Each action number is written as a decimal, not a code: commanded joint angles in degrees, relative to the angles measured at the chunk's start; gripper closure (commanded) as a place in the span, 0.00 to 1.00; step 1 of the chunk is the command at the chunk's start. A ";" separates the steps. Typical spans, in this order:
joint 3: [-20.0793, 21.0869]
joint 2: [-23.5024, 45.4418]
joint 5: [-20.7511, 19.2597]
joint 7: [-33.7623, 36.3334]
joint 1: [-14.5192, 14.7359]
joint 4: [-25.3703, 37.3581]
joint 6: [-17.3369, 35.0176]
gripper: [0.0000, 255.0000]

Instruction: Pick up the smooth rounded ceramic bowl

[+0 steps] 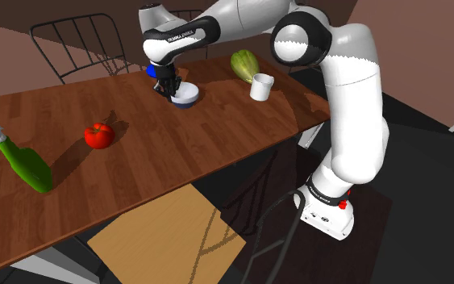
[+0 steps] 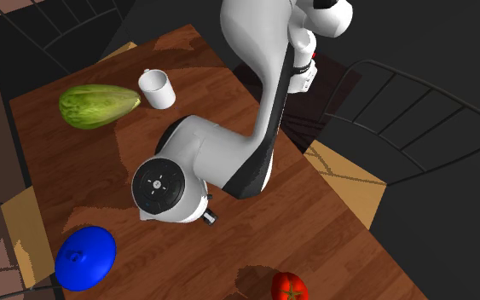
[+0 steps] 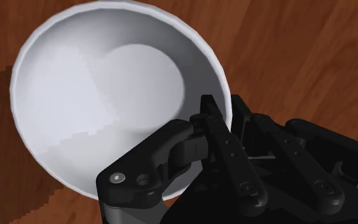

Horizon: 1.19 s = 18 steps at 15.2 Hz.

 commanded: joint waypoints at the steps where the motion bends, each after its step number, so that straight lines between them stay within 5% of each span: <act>1: 0.00 0.04 0.01 0.00 -0.01 -0.07 0.01 1.00; 18: 0.32 -2.62 0.63 -0.80 0.16 6.52 -9.18 1.00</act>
